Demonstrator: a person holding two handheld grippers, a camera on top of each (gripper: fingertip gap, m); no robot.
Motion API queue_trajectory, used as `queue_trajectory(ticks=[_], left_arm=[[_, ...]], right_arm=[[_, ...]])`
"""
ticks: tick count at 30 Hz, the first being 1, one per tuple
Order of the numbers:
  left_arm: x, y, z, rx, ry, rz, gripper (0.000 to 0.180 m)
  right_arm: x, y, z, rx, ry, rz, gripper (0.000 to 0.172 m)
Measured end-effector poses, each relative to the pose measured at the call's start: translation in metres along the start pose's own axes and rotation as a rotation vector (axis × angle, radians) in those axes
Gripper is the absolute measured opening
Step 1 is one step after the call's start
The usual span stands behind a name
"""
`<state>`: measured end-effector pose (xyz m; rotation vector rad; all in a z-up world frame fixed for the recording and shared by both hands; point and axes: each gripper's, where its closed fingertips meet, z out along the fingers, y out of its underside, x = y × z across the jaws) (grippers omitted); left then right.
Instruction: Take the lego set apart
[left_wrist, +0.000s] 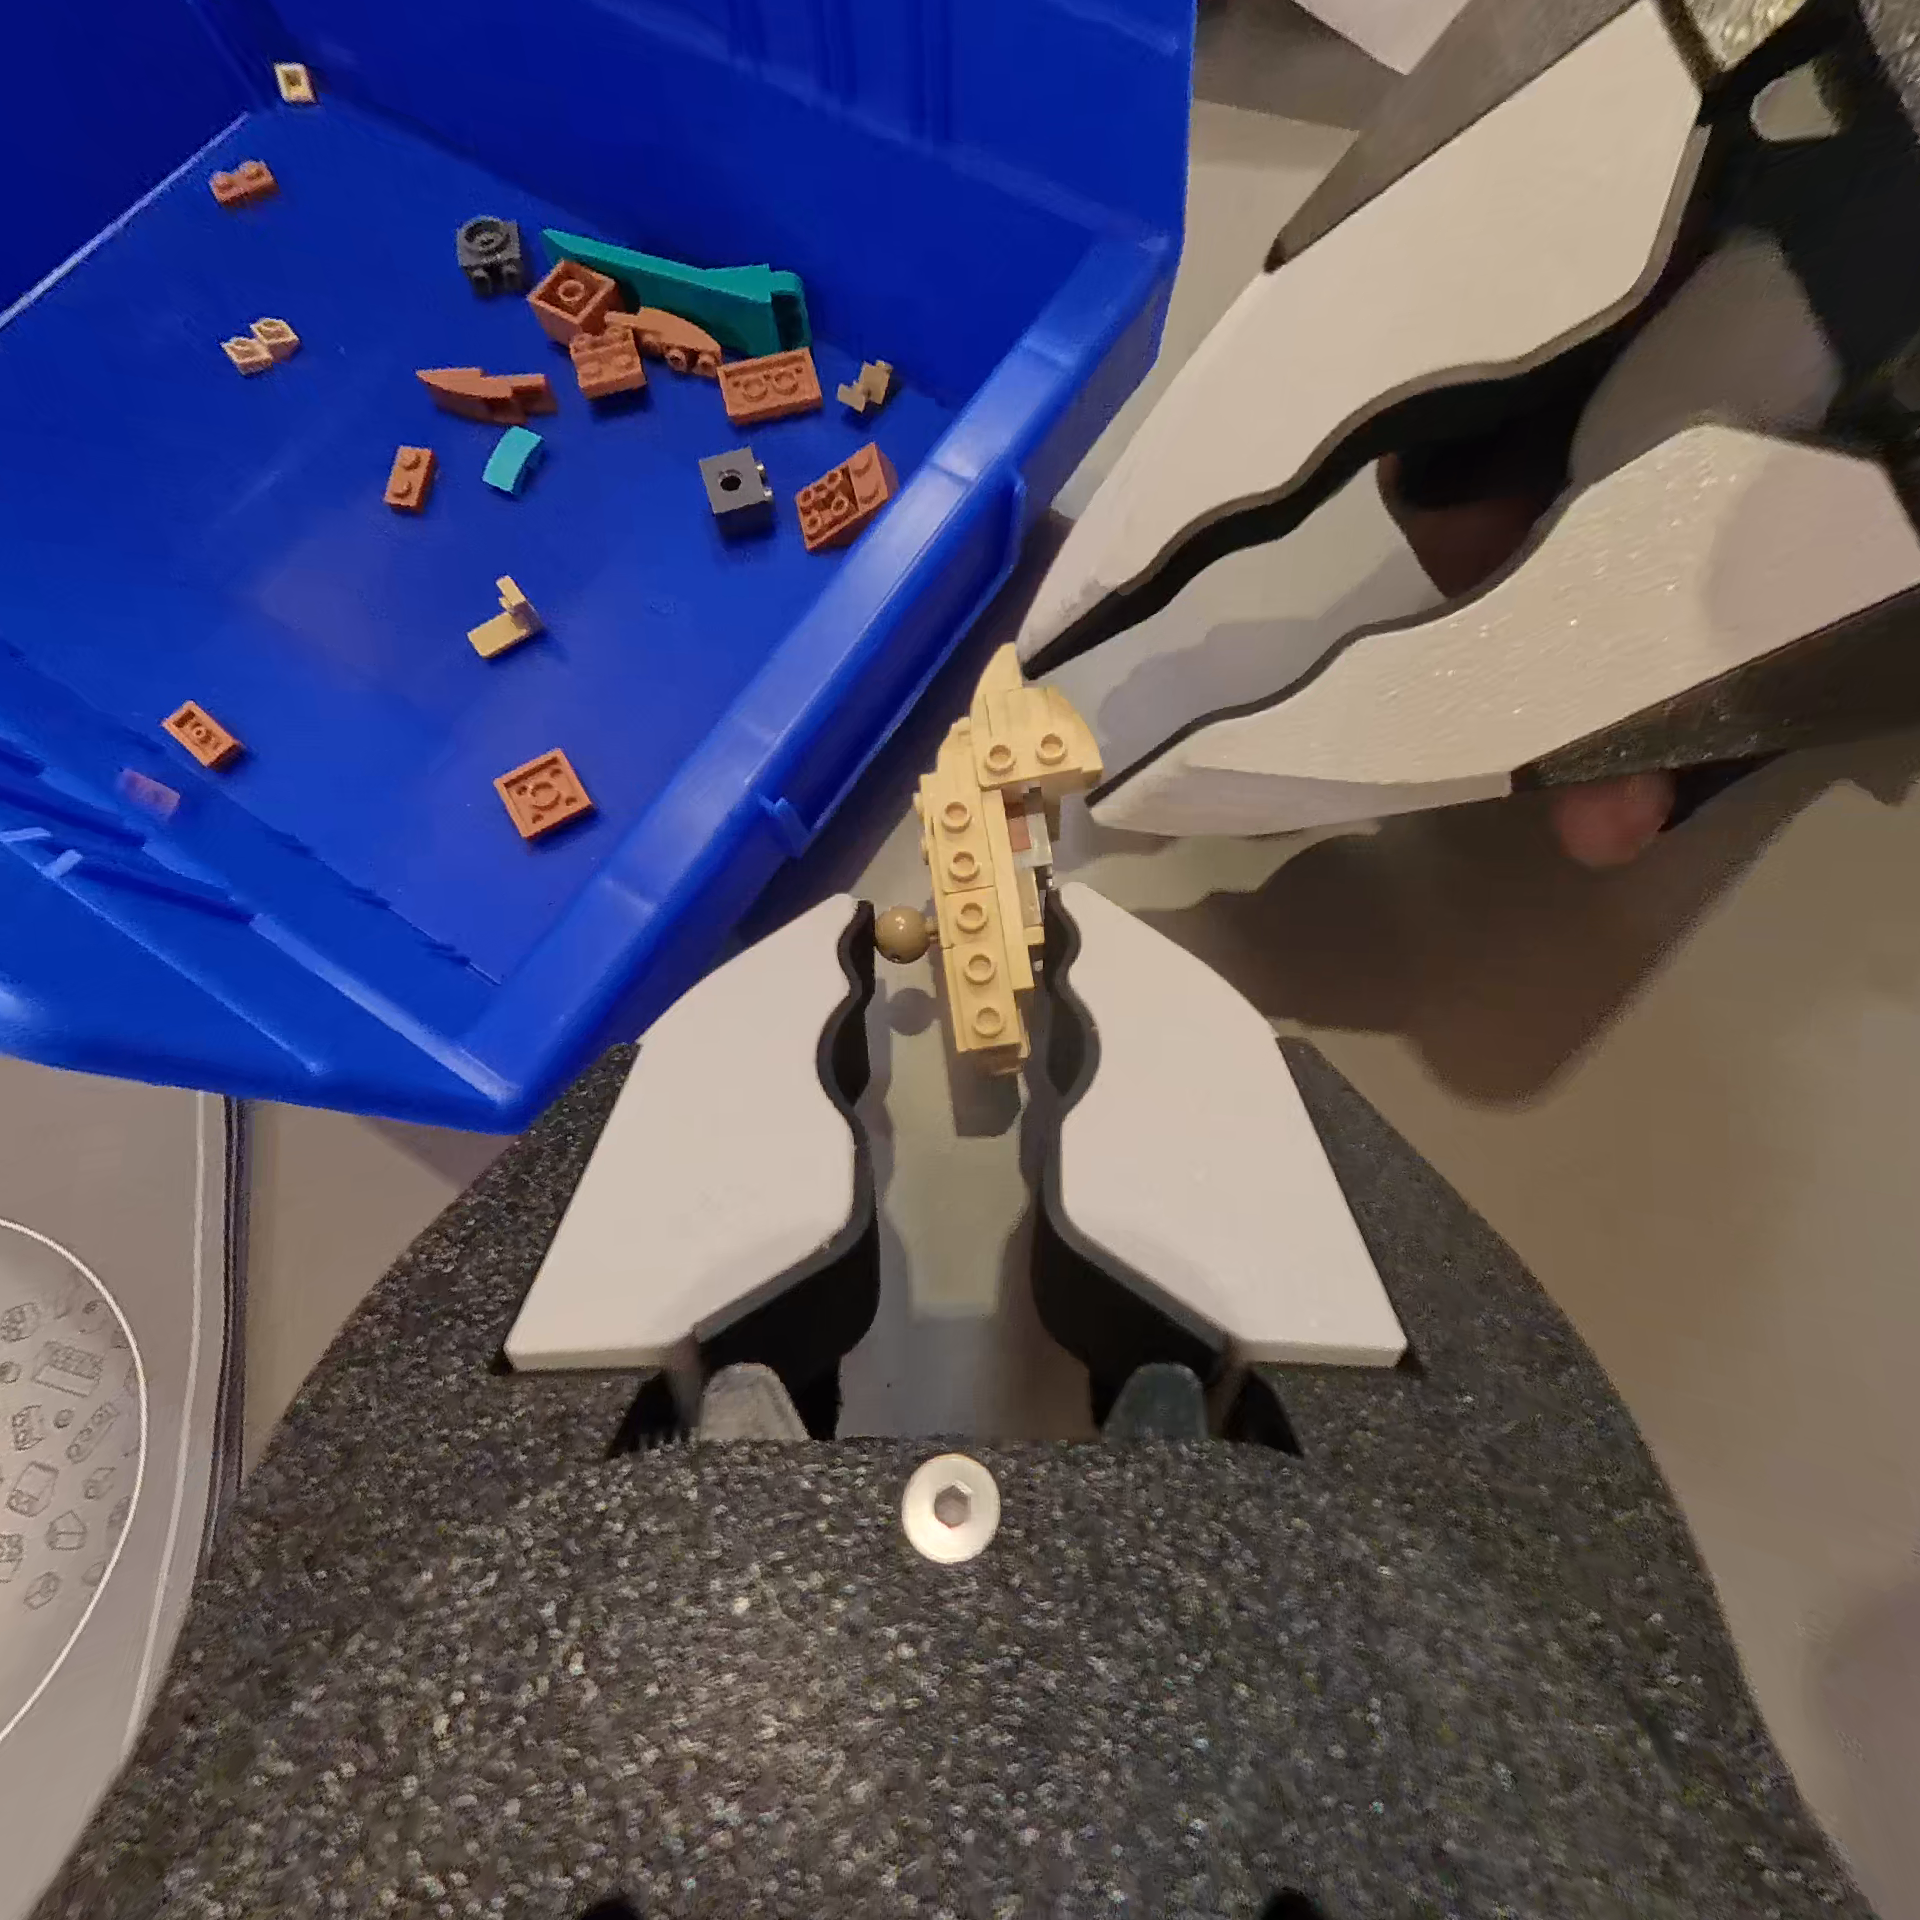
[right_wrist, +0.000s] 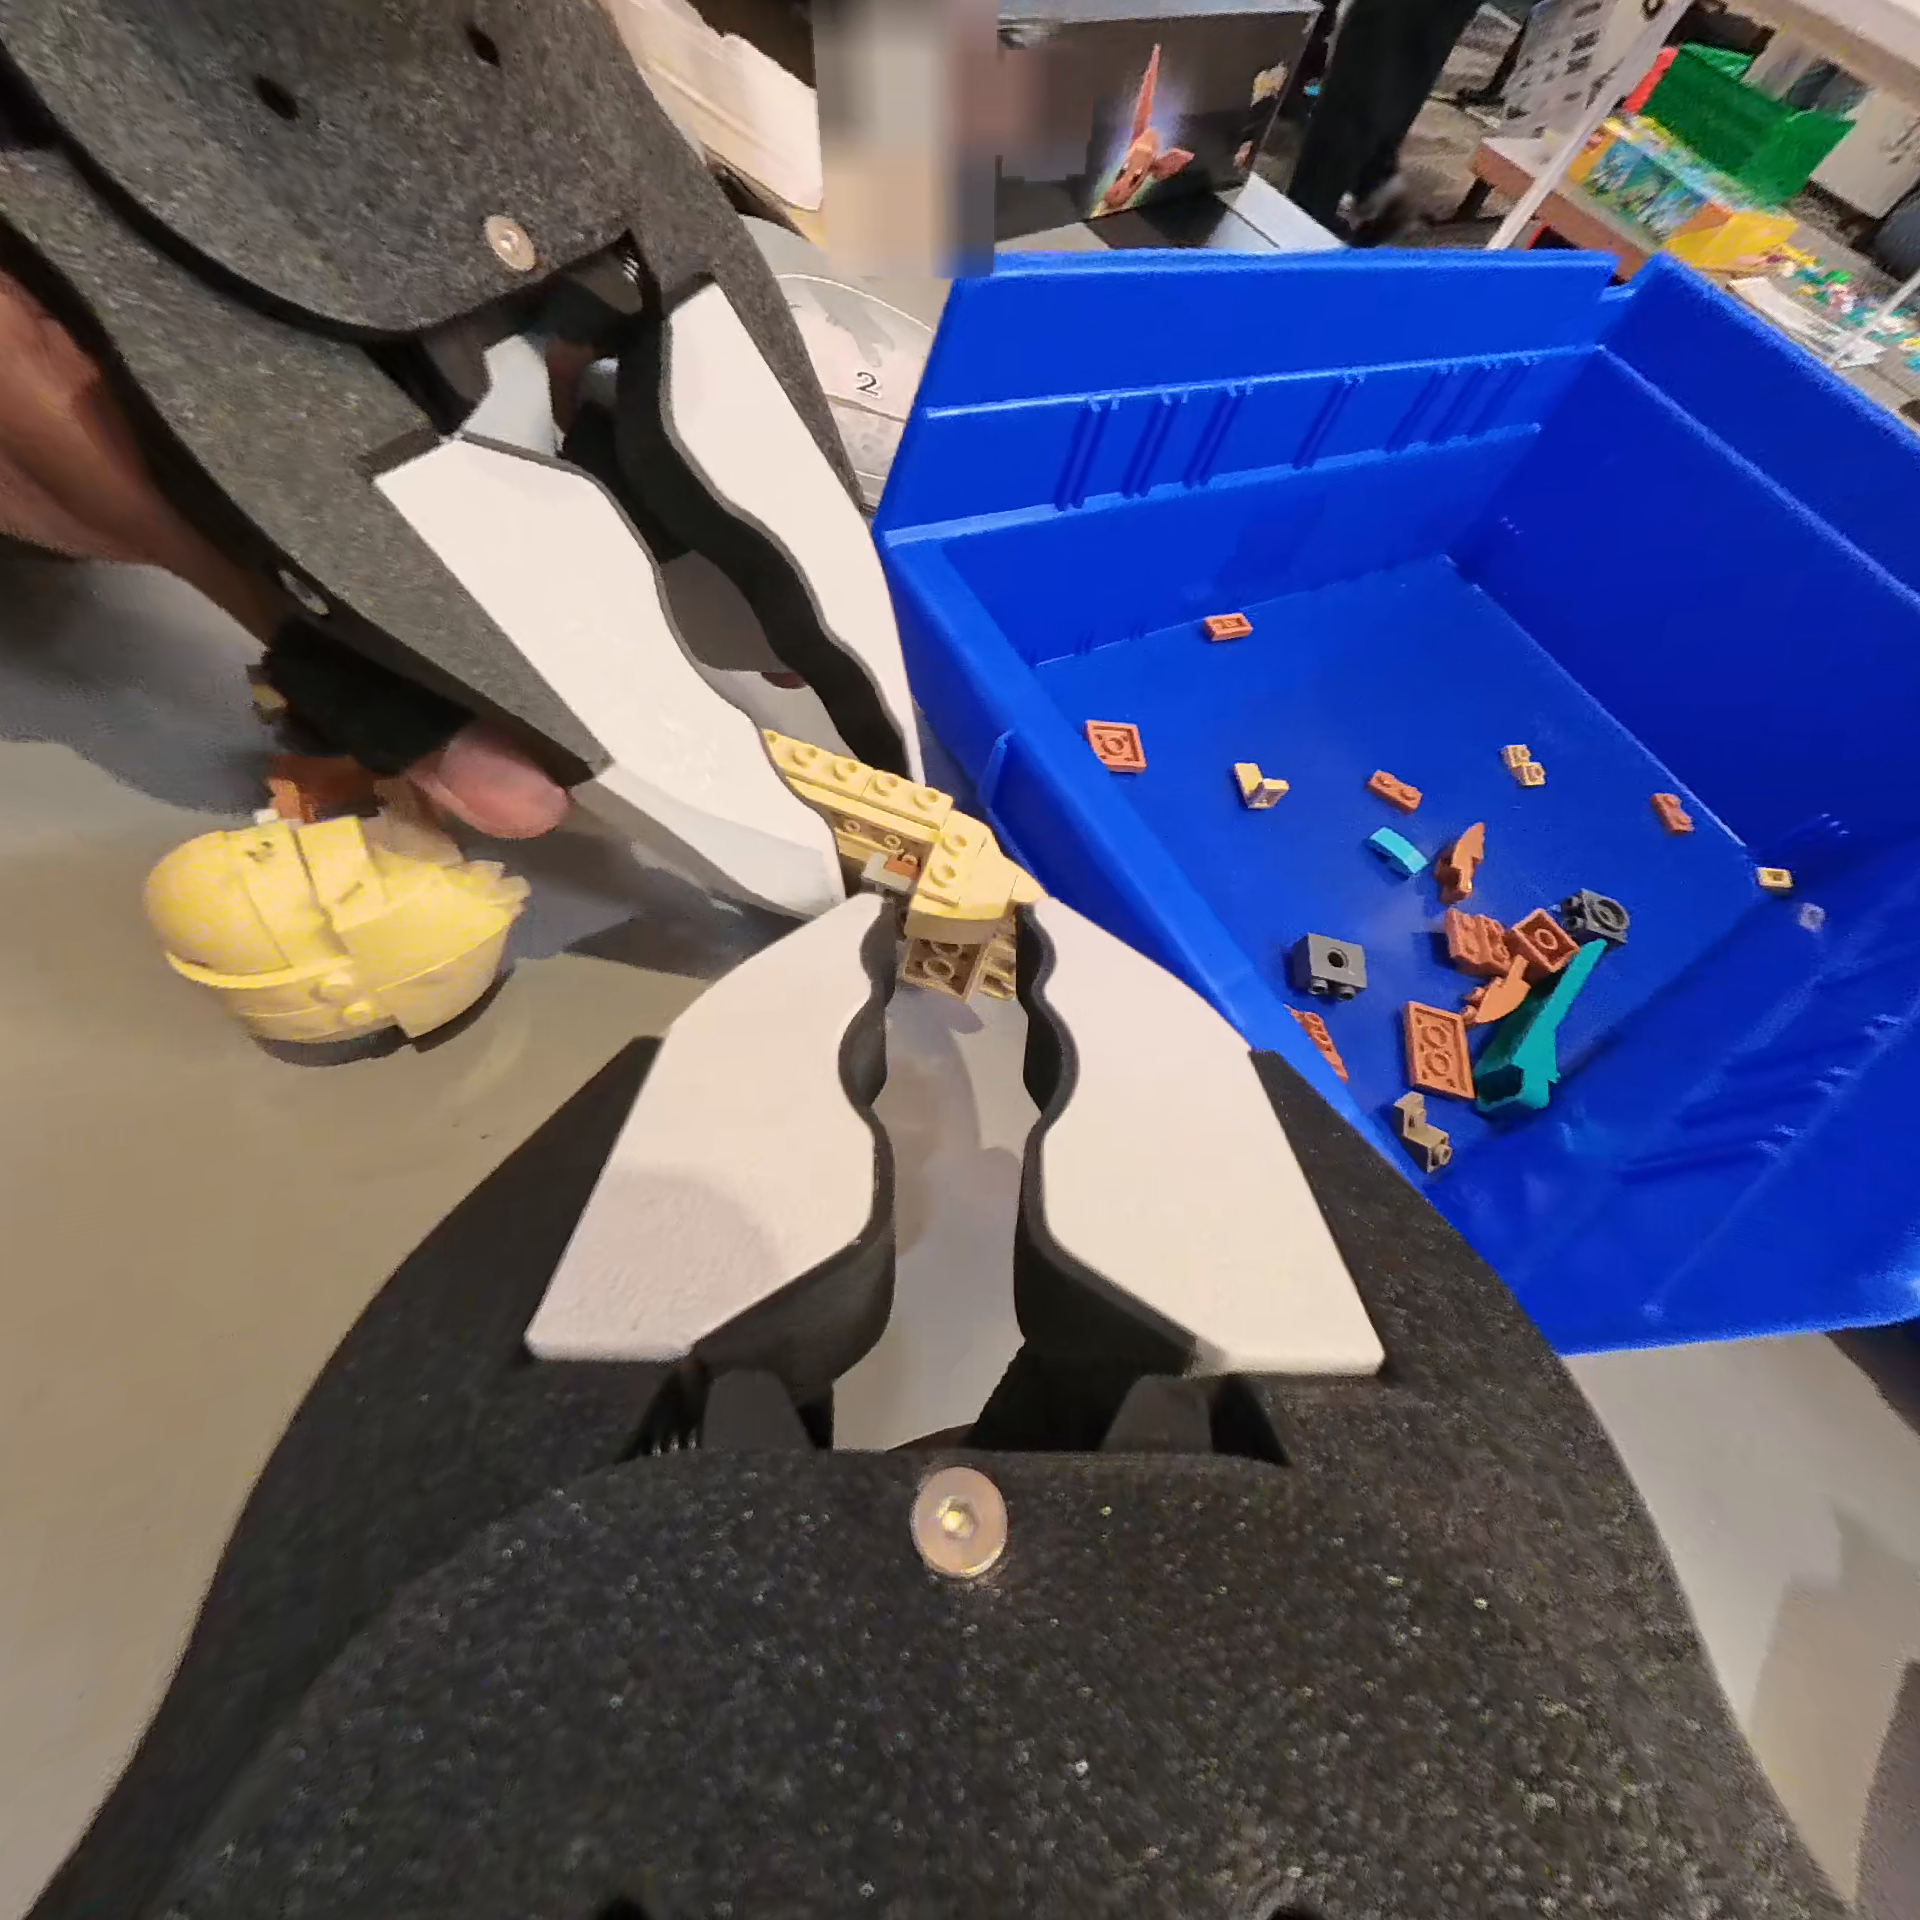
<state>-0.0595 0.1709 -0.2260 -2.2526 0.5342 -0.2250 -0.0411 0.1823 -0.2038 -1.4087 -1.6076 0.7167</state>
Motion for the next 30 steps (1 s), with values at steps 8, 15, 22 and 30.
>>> queue_trajectory(ticks=[8,15,22,30], left_arm=[[-0.002,-0.005,-0.002,0.038,-0.029,-0.020,0.031],[-0.002,-0.008,-0.006,0.040,-0.049,0.073,0.031],[-0.006,-0.013,-0.013,0.057,-0.071,0.201,0.031],[-0.019,0.011,-0.005,-0.071,-0.068,0.141,0.031]], right_arm=[[0.004,-0.002,0.002,0.034,0.071,0.001,0.018],[0.004,-0.010,-0.002,0.088,0.055,-0.061,0.017],[0.000,-0.013,-0.006,0.132,-0.030,-0.066,0.016],[0.003,-0.013,-0.007,0.144,0.014,-0.163,0.016]])
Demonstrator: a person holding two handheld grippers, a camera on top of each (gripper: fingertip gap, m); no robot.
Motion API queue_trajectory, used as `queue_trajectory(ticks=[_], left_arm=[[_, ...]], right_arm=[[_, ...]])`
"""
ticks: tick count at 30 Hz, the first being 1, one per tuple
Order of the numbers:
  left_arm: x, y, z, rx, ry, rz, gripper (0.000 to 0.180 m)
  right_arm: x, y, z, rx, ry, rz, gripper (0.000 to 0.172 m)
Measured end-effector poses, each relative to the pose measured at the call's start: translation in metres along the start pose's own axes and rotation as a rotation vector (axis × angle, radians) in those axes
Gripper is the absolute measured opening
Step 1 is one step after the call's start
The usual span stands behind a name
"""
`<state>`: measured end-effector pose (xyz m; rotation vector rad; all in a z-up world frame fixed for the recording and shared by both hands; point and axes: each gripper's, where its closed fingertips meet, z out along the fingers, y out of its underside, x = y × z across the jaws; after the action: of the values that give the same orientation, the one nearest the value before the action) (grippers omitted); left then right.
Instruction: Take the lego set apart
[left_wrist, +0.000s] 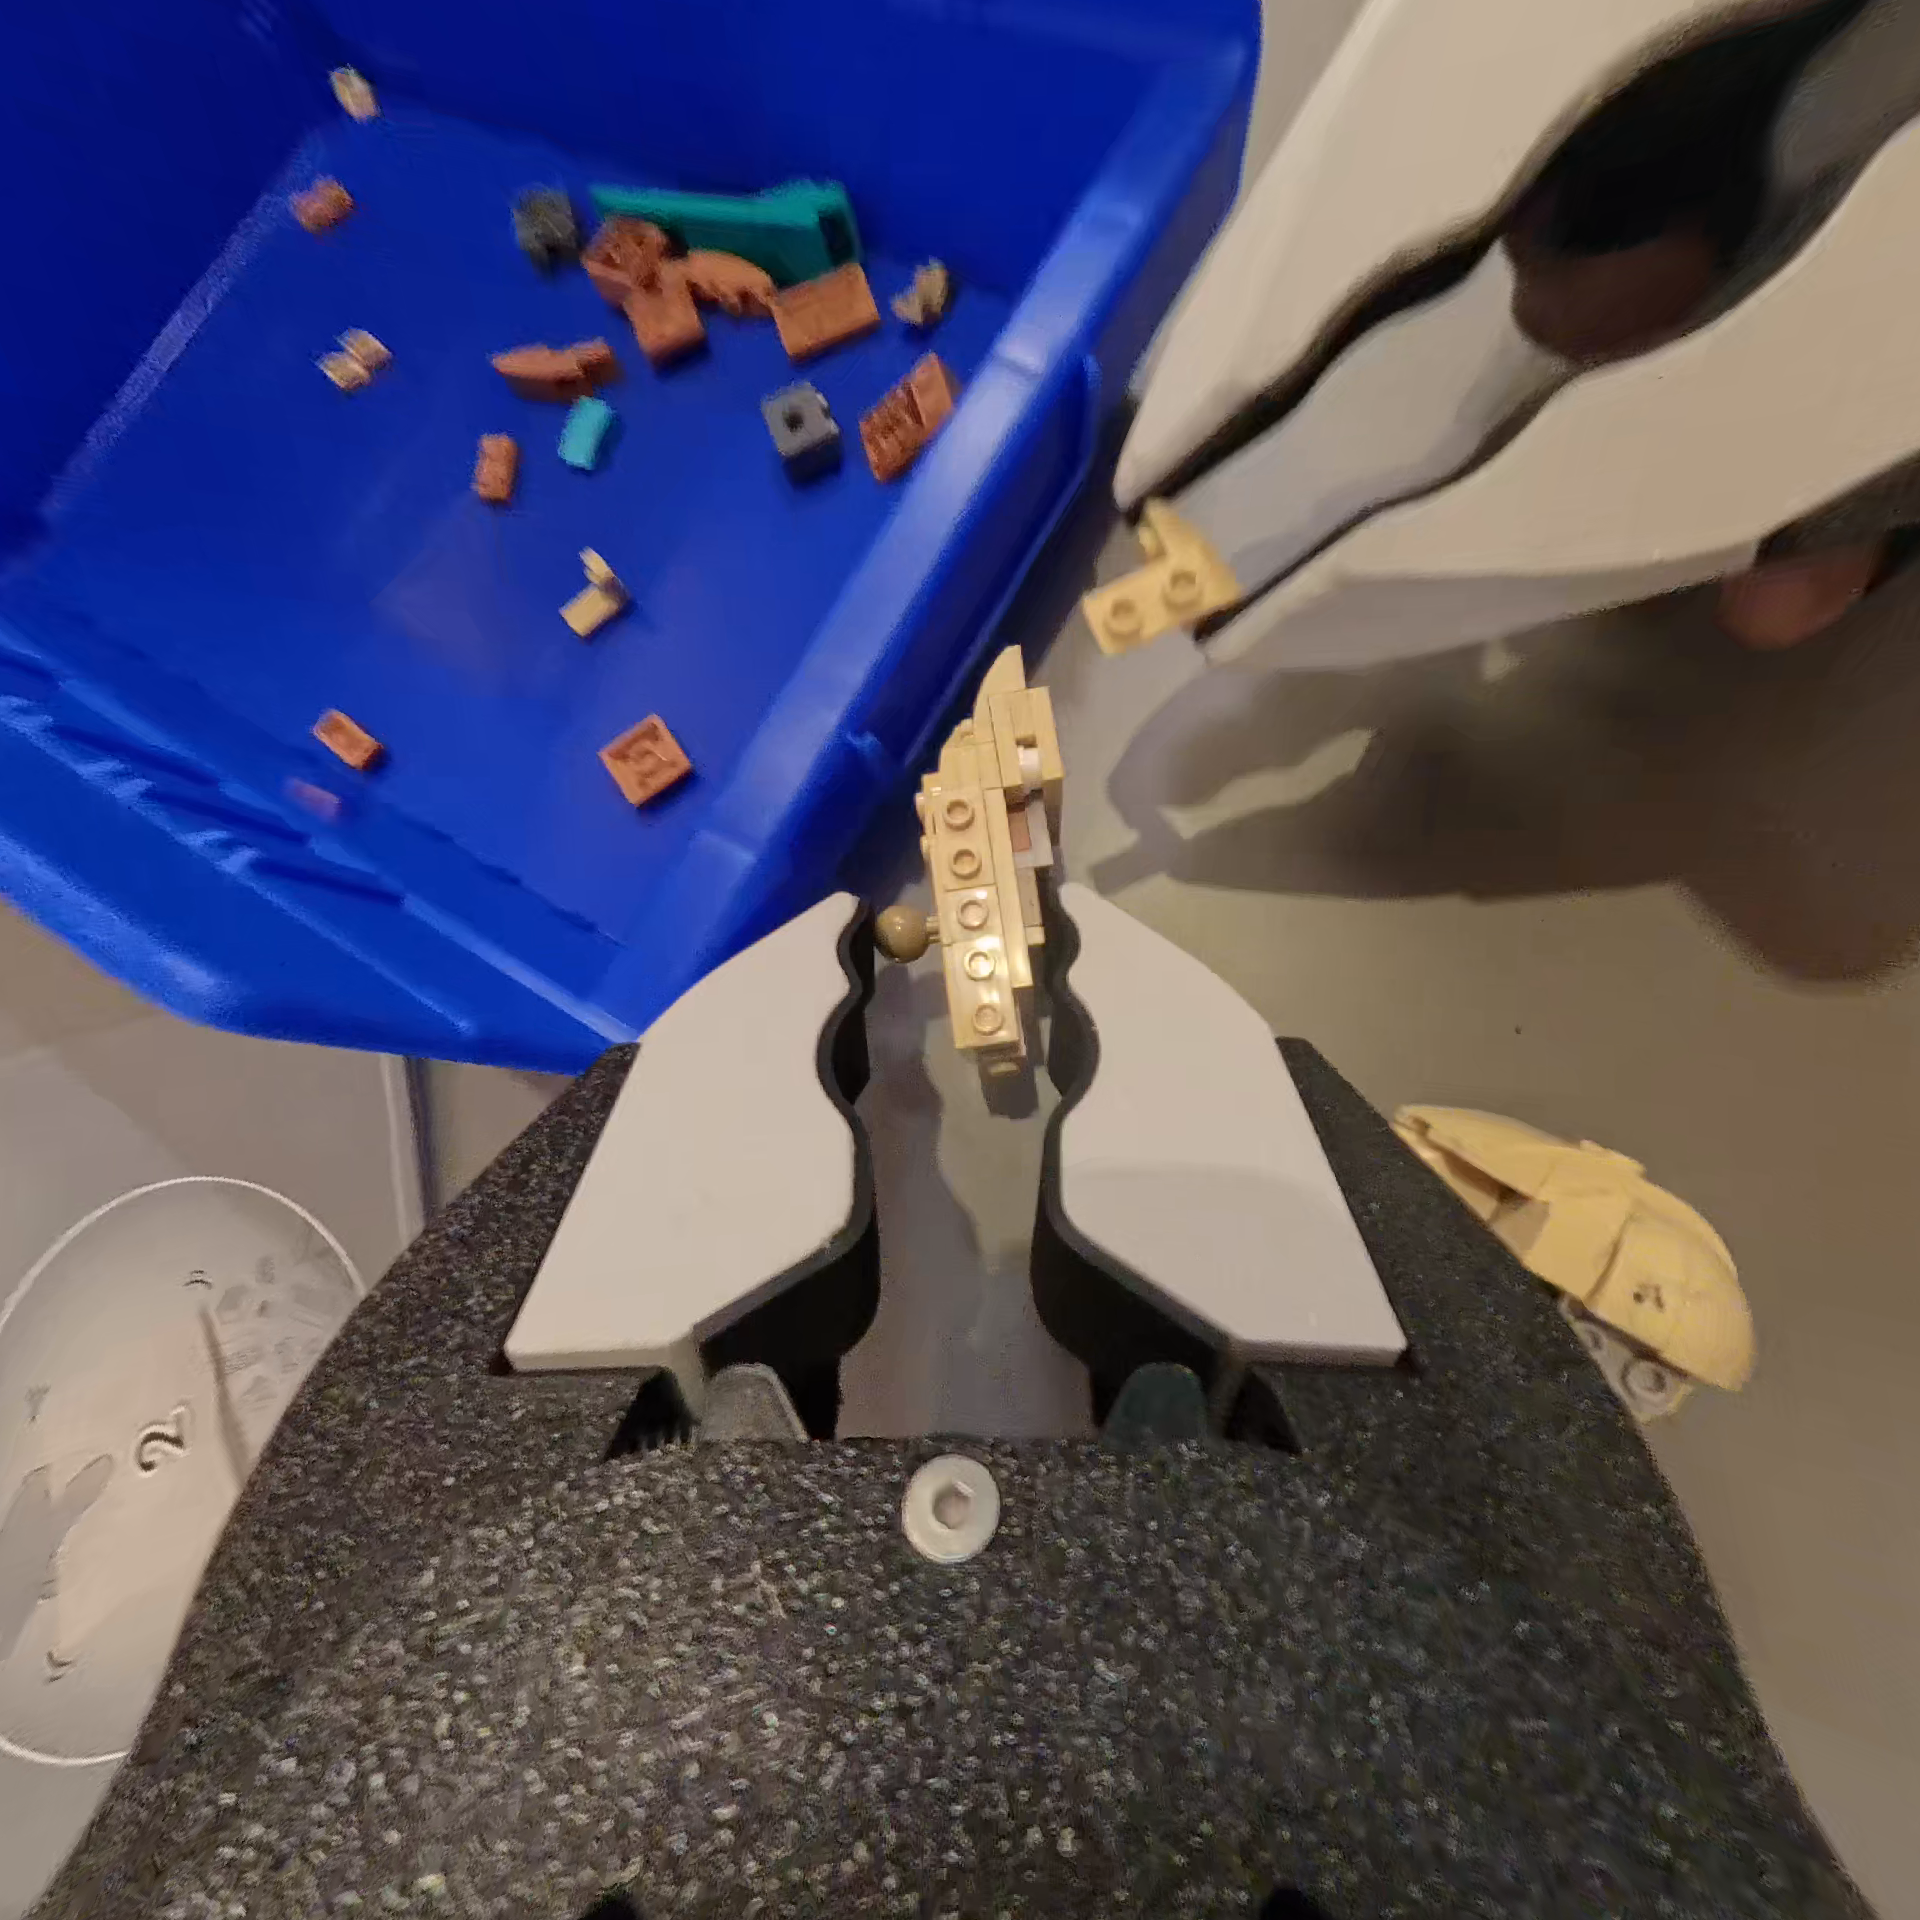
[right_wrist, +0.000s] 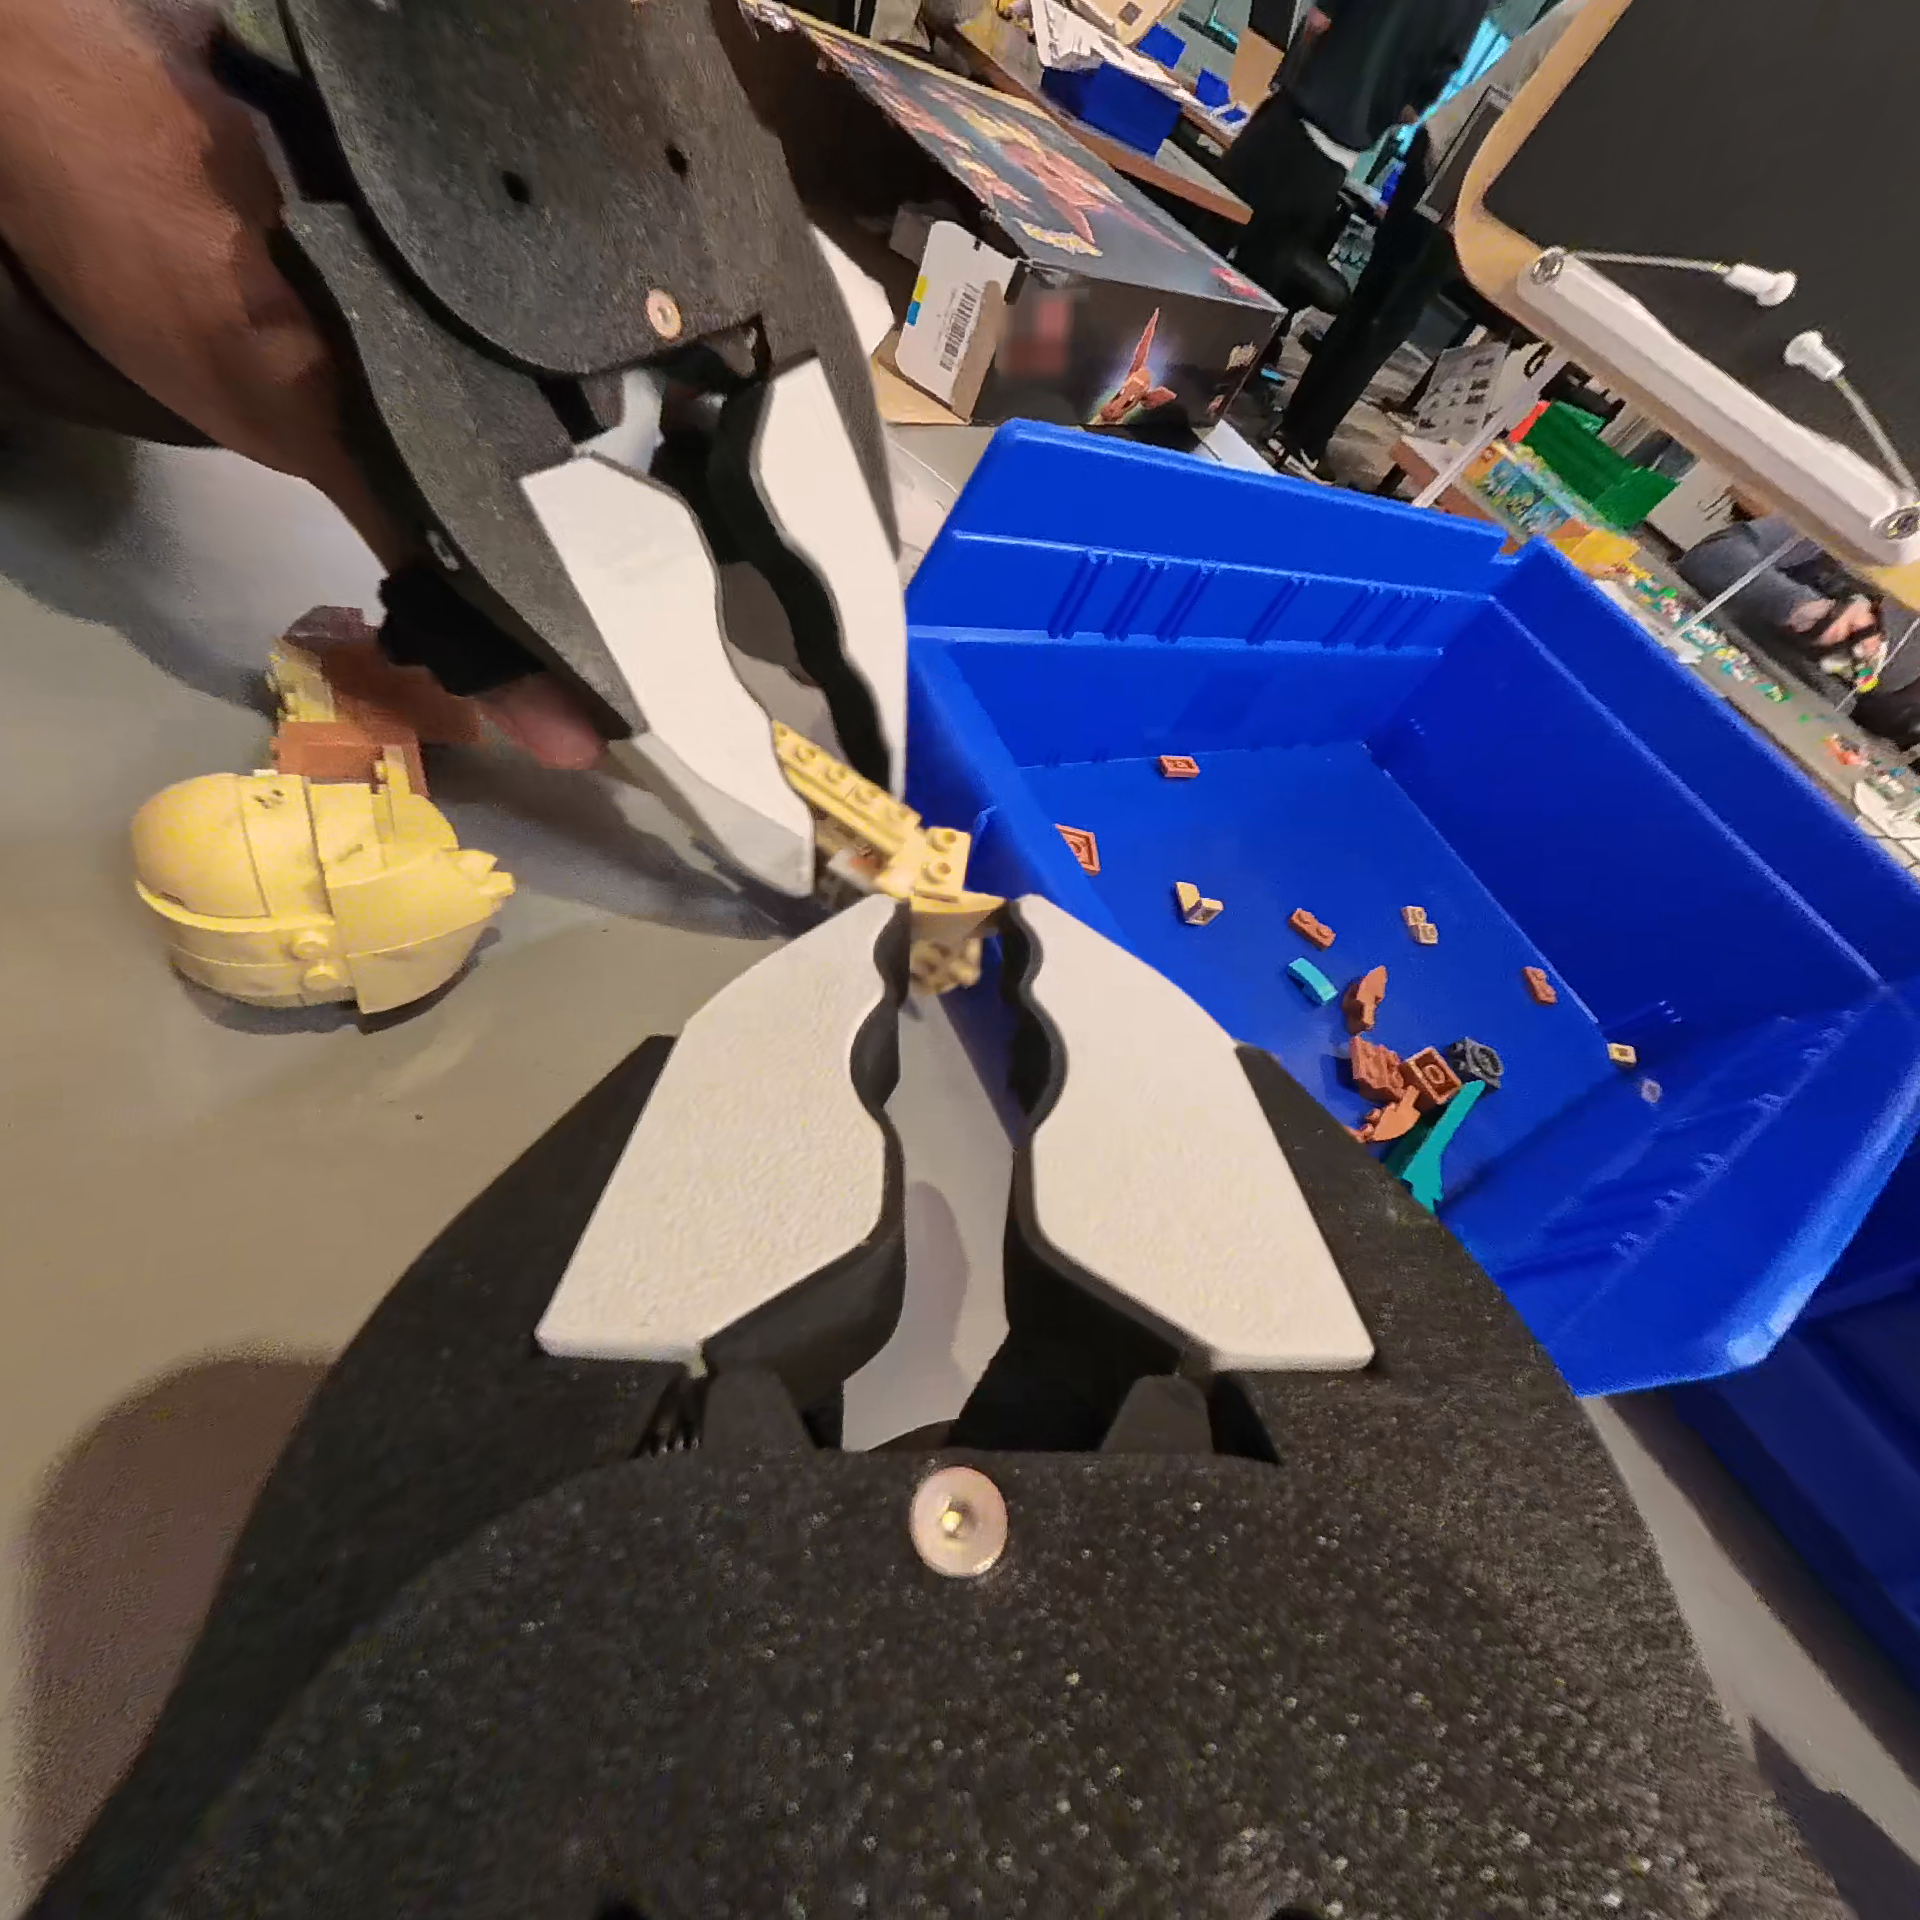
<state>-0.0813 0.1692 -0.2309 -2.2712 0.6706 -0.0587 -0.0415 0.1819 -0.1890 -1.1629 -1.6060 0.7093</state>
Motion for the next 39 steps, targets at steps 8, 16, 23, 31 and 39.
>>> queue_trajectory(ticks=[8,16,23,31,39], left_arm=[[0.006,-0.003,-0.004,0.000,0.015,0.132,0.033],[0.018,-0.029,-0.025,0.198,-0.137,0.728,0.018],[0.030,-0.034,-0.023,0.219,-0.217,0.935,0.018],[0.033,-0.031,-0.017,0.181,-0.275,1.076,0.008],[0.037,-0.035,-0.025,0.225,-0.300,1.216,0.006]], right_arm=[[0.000,0.001,-0.001,0.010,0.020,-0.110,0.016],[-0.015,0.001,0.000,0.014,-0.033,-0.194,0.016],[-0.025,-0.001,0.001,0.017,-0.045,-0.276,0.016],[-0.032,-0.003,0.000,0.031,-0.062,-0.309,0.016],[-0.036,-0.010,-0.006,0.079,-0.128,-0.271,0.016]])
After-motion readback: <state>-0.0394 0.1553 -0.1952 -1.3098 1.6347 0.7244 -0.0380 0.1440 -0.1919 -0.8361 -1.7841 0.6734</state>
